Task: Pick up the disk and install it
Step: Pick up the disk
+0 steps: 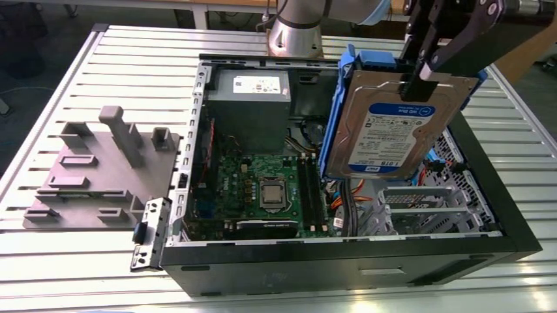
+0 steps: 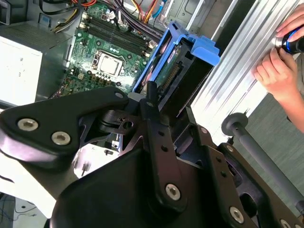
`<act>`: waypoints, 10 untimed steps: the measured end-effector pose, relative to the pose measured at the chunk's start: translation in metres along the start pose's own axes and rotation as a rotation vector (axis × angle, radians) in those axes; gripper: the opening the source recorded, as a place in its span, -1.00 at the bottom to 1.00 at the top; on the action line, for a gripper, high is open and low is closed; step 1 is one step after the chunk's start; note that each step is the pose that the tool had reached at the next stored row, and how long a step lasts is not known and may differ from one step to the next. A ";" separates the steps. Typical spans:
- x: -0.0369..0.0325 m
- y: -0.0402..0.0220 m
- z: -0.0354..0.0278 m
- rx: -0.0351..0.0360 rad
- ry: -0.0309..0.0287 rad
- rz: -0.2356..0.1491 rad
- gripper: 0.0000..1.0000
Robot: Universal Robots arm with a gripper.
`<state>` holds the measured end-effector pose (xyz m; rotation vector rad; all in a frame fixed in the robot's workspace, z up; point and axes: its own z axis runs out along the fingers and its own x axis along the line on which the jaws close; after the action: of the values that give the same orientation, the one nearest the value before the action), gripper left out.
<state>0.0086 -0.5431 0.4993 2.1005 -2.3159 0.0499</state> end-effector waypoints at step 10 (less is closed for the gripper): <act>-0.0030 -0.0304 0.0008 -0.0007 0.0001 0.000 -0.31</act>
<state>0.0392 -0.5431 0.4988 2.1003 -2.3155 0.0492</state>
